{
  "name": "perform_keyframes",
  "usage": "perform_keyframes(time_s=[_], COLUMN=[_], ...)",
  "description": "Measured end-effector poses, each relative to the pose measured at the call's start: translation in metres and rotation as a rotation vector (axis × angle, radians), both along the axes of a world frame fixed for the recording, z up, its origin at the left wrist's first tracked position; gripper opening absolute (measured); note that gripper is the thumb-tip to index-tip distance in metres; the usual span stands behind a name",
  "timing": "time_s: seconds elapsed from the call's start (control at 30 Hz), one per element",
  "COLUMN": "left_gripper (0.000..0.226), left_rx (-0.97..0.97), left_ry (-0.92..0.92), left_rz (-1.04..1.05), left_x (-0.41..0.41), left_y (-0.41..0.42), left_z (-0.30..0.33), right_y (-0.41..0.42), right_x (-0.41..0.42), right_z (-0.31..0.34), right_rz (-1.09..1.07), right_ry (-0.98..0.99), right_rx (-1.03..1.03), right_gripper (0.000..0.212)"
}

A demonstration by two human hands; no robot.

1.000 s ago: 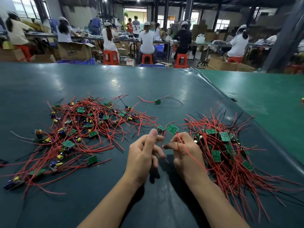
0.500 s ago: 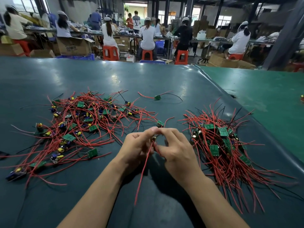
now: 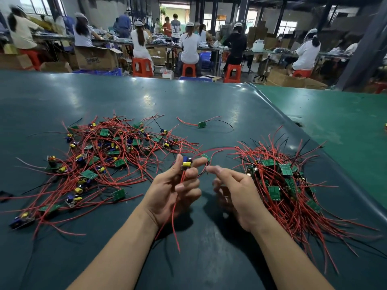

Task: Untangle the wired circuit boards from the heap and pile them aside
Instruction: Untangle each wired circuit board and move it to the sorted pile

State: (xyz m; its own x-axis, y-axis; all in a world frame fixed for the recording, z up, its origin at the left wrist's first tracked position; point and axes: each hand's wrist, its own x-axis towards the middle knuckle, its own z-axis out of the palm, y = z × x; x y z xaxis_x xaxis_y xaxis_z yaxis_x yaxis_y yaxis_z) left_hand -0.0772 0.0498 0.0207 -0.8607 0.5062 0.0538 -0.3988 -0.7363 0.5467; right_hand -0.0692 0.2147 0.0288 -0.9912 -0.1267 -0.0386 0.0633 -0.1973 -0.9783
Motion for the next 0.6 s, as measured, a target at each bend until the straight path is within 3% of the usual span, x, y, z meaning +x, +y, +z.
perform_keyframes(time_s=[0.13, 0.47, 0.6], left_gripper=[0.048, 0.042, 0.039], left_rx=[-0.152, -0.375, -0.345], left_ry=[-0.006, 0.047, 0.098], left_rz=[-0.039, -0.144, -0.23], left_x=[0.0027, 0.0092, 0.0097], left_y=[0.0067, 0.011, 0.0084], left_z=[0.0014, 0.0008, 0.0], right_y=[-0.0004, 0.0027, 0.004], right_x=[0.0037, 0.0022, 0.0018], right_z=[-0.0017, 0.0004, 0.0023], right_rz=[0.098, 0.091, 0.091], right_ry=[0.112, 0.015, 0.013], right_rx=[-0.053, -0.076, -0.099], right_gripper=[0.029, 0.03, 0.022])
